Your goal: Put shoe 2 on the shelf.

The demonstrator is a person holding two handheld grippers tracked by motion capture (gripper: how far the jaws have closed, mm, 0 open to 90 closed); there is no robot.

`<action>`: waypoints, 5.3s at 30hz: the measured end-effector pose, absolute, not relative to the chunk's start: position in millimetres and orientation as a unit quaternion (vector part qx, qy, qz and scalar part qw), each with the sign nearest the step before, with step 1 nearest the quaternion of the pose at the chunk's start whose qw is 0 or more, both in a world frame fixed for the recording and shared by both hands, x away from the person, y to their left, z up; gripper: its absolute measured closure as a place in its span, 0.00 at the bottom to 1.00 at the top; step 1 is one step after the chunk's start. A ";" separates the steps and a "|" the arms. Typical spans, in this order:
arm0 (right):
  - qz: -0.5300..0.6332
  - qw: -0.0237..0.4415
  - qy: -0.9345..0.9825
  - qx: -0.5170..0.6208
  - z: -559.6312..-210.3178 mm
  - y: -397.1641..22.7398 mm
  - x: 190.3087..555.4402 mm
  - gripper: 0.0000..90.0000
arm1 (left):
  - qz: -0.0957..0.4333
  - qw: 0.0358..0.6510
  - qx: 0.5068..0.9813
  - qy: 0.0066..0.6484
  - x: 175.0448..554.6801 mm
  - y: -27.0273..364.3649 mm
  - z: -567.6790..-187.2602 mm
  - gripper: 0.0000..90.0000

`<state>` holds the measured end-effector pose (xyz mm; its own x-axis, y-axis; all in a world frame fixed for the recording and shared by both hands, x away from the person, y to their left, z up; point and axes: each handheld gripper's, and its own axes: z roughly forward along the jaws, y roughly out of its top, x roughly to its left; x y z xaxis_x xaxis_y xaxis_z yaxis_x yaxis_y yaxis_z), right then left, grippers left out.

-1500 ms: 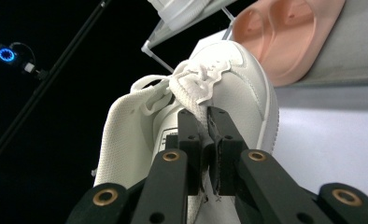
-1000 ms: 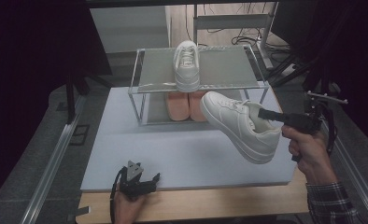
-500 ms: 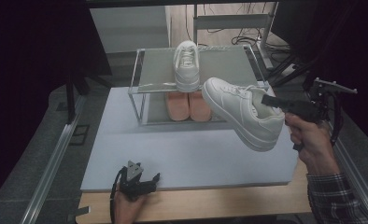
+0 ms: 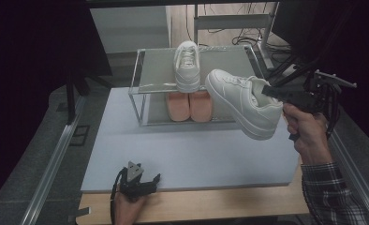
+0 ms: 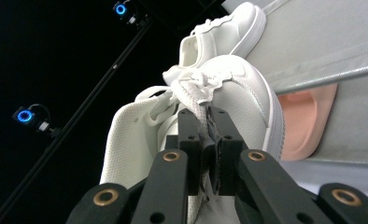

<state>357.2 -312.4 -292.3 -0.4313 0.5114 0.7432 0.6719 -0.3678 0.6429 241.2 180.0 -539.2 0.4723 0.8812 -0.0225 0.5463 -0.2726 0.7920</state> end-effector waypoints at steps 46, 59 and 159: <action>-0.625 -0.034 -0.511 -0.590 -303.4 -259.7 458.3 0.94 | 0.219 0.385 0.767 0.465 241.2 180.1 -539.3 0.14; -0.628 -0.063 -0.507 -0.587 -315.3 -238.0 474.8 0.94 | 0.219 0.385 0.767 0.465 241.2 180.0 -539.3 0.14; -0.597 -0.040 -0.631 -0.493 -358.5 -267.6 384.5 1.00 | 0.219 0.384 0.767 0.465 241.0 179.9 -539.3 0.14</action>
